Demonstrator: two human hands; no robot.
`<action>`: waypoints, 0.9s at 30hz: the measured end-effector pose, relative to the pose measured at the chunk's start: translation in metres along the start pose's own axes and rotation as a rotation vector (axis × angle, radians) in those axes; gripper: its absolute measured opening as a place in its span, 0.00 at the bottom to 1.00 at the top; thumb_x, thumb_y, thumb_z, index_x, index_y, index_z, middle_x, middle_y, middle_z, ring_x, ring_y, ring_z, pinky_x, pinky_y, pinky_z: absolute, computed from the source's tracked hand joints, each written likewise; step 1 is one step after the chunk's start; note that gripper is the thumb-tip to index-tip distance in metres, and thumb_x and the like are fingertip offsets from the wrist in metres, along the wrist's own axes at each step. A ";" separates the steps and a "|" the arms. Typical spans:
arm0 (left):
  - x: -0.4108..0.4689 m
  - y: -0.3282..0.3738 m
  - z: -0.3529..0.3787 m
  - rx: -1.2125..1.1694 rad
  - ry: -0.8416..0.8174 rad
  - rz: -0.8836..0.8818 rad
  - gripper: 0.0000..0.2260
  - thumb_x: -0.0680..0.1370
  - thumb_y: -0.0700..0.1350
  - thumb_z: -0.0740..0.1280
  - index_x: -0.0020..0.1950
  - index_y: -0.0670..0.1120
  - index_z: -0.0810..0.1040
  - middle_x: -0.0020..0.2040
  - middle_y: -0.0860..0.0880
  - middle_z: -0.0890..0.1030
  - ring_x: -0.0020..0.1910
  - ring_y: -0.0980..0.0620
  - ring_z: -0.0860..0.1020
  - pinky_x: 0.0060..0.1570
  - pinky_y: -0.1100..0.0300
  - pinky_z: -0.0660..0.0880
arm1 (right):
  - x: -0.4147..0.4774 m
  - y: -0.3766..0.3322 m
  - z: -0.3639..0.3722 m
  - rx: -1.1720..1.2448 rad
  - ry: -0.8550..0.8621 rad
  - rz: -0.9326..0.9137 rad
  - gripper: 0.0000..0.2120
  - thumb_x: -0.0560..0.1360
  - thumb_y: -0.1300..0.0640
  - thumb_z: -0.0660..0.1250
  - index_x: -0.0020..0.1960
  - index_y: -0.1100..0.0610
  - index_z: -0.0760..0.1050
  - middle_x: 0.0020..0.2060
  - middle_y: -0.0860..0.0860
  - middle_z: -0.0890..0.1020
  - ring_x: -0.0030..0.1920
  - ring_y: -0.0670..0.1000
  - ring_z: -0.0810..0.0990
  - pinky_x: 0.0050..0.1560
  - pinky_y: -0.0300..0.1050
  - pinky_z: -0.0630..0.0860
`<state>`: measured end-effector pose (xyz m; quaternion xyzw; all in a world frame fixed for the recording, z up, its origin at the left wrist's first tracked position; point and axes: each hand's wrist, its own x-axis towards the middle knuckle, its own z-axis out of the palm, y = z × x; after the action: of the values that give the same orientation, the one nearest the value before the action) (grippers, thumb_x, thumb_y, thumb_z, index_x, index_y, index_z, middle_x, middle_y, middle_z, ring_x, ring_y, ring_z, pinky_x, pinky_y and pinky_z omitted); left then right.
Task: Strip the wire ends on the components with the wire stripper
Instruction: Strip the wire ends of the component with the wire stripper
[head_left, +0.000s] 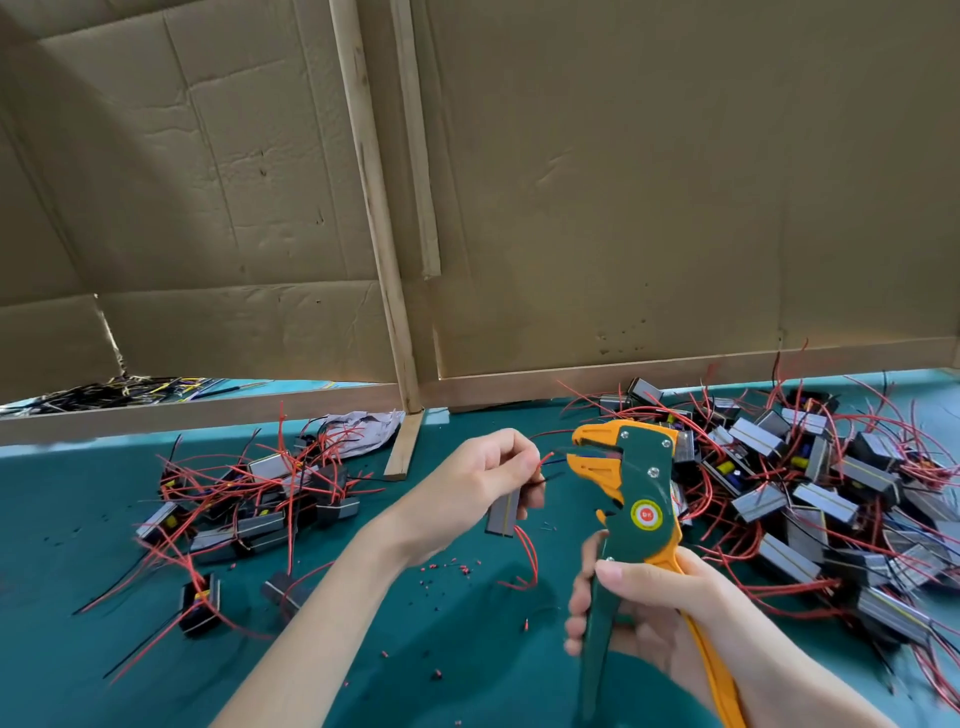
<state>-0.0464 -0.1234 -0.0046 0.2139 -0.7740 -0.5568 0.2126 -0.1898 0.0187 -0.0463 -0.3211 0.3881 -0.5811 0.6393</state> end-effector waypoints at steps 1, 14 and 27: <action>0.000 0.000 0.001 -0.001 0.007 0.007 0.10 0.83 0.44 0.57 0.43 0.44 0.70 0.35 0.54 0.77 0.36 0.54 0.74 0.40 0.64 0.73 | 0.000 0.000 0.000 0.000 -0.006 0.010 0.16 0.53 0.61 0.79 0.38 0.65 0.81 0.35 0.66 0.77 0.35 0.64 0.80 0.38 0.57 0.80; -0.001 0.012 -0.008 0.058 0.316 0.165 0.05 0.81 0.43 0.61 0.46 0.47 0.72 0.40 0.49 0.73 0.40 0.52 0.81 0.47 0.64 0.75 | 0.000 -0.004 -0.005 0.054 -0.005 0.055 0.20 0.51 0.62 0.80 0.40 0.67 0.81 0.37 0.66 0.78 0.36 0.64 0.80 0.39 0.57 0.81; -0.003 0.015 0.007 0.261 0.198 0.270 0.03 0.80 0.43 0.65 0.46 0.49 0.76 0.37 0.50 0.76 0.42 0.40 0.76 0.39 0.60 0.71 | -0.004 -0.010 -0.001 0.027 -0.112 -0.001 0.13 0.56 0.63 0.75 0.40 0.66 0.79 0.36 0.65 0.77 0.36 0.63 0.80 0.39 0.57 0.80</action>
<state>-0.0493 -0.1118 0.0071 0.1877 -0.8365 -0.3946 0.3306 -0.1963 0.0215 -0.0378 -0.3447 0.3435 -0.5675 0.6642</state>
